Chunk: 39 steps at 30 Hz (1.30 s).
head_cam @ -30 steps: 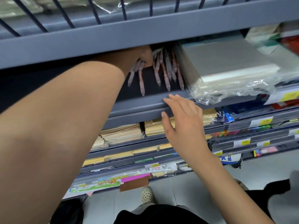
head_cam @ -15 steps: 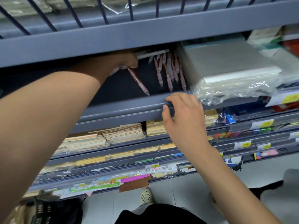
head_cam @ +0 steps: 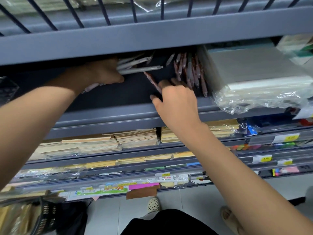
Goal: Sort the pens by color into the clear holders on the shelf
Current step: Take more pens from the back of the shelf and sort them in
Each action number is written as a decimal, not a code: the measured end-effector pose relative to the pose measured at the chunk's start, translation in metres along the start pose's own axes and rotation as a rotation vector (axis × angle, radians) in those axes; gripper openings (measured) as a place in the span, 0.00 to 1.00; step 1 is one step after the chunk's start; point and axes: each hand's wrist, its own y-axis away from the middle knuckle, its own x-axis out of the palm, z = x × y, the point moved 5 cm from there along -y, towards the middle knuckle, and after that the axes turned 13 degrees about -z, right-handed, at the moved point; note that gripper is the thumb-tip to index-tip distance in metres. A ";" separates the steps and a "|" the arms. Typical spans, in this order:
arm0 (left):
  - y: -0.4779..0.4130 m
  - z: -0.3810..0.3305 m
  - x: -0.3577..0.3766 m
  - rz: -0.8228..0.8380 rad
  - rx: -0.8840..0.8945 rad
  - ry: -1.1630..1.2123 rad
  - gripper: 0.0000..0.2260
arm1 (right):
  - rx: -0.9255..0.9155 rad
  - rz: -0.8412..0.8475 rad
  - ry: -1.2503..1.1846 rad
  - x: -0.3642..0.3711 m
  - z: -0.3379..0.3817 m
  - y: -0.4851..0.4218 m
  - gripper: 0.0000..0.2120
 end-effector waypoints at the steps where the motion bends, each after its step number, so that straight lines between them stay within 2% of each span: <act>1: 0.001 0.007 0.001 0.004 -0.006 -0.017 0.14 | -0.010 0.011 0.007 0.005 0.000 -0.003 0.10; 3: 0.010 0.017 -0.001 -0.006 0.029 -0.045 0.14 | 0.003 -0.011 0.034 0.009 -0.006 -0.009 0.11; 6: 0.016 0.030 -0.005 -0.017 0.099 -0.029 0.15 | 0.086 -0.035 0.088 0.012 -0.022 -0.019 0.17; 8: 0.019 0.030 -0.008 -0.018 0.170 -0.049 0.20 | 0.117 -0.014 0.135 0.017 -0.028 -0.026 0.22; 10: 0.017 0.025 -0.007 0.000 0.216 -0.072 0.23 | 0.073 -0.046 0.081 0.018 -0.020 -0.028 0.26; 12: 0.015 0.015 -0.007 0.019 0.248 -0.088 0.21 | -0.001 -0.073 -0.066 0.022 -0.003 -0.027 0.27; 16: 0.011 -0.010 -0.005 0.109 0.309 -0.064 0.18 | 0.016 0.086 -0.222 0.045 0.012 -0.032 0.35; 19: 0.009 -0.027 -0.005 0.148 0.347 -0.056 0.20 | 0.089 0.146 -0.267 0.053 0.004 -0.040 0.32; 25: 0.014 -0.027 -0.007 0.246 0.325 0.100 0.42 | 0.161 0.180 -0.354 0.053 -0.013 -0.052 0.29; 28: 0.028 -0.011 -0.005 0.259 0.305 0.162 0.44 | 0.191 0.206 -0.464 0.054 -0.016 -0.056 0.32; 31: 0.047 -0.003 -0.001 0.153 0.286 0.334 0.45 | 0.235 0.265 -0.602 0.059 -0.016 -0.060 0.36; 35: 0.064 0.000 0.009 -0.146 0.350 0.200 0.40 | 0.265 0.347 -0.781 0.068 -0.011 -0.062 0.37; 39: 0.070 0.000 0.009 -0.215 0.297 0.376 0.37 | 0.275 0.373 -0.854 0.075 -0.011 -0.064 0.36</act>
